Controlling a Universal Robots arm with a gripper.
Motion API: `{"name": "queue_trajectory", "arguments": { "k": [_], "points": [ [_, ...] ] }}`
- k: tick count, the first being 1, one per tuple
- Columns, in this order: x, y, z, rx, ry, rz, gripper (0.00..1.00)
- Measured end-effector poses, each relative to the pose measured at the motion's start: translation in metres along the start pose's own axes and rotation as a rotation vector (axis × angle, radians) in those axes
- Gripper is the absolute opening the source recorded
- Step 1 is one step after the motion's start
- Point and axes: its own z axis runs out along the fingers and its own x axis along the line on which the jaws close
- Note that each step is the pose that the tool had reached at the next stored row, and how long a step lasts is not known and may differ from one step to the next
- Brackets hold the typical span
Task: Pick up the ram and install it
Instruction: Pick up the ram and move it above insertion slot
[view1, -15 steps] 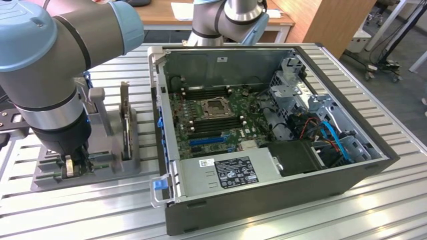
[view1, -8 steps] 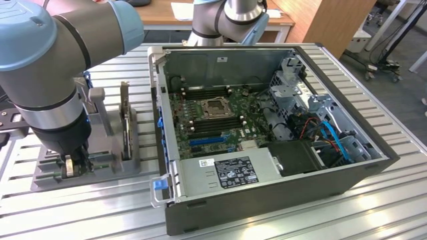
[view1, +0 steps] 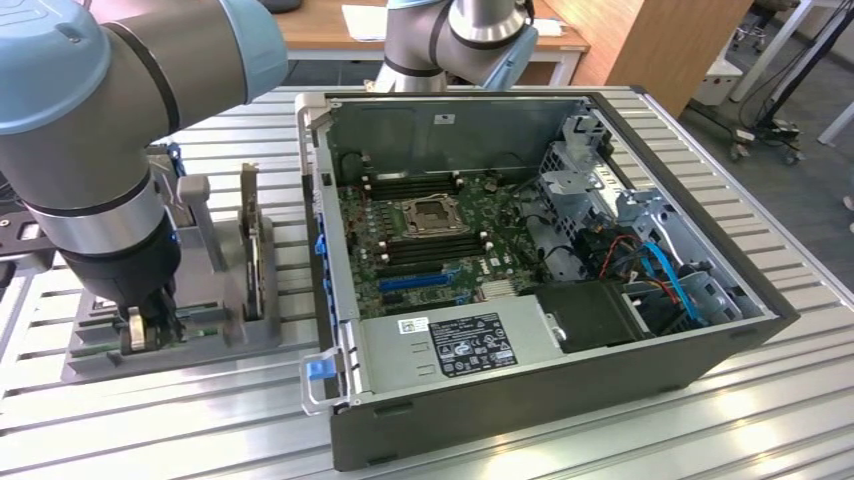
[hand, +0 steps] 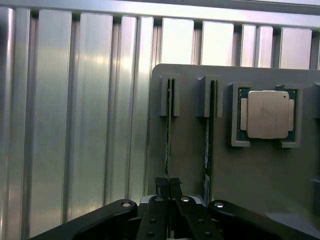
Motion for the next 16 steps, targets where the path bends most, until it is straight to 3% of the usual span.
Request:
{"name": "queue_trajectory", "arguments": {
  "k": [16],
  "points": [
    [-0.0001,0.0004,-0.0087,0.0001,0.0,0.0,0.12]
  ]
}}
